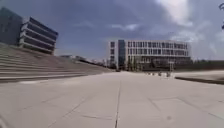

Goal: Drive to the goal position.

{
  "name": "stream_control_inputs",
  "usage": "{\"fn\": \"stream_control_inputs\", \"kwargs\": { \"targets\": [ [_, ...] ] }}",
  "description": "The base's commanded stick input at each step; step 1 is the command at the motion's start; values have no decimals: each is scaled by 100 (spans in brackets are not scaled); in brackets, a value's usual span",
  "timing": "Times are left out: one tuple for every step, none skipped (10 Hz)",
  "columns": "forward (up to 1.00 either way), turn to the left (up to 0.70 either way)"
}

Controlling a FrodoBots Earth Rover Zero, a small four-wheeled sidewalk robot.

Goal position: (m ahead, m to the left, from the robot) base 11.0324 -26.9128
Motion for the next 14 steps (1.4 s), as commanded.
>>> {"fn": "stream_control_inputs", "kwargs": {
  "targets": [
    [70,-35],
    [70,-35],
    [70,-35],
    [70,-35],
    [70,-35],
    [70,-26],
    [70,0],
    [70,0],
    [70,0],
    [70,0],
    [70,0],
    [70,0],
    [70,0],
    [70,0]
  ]
}}
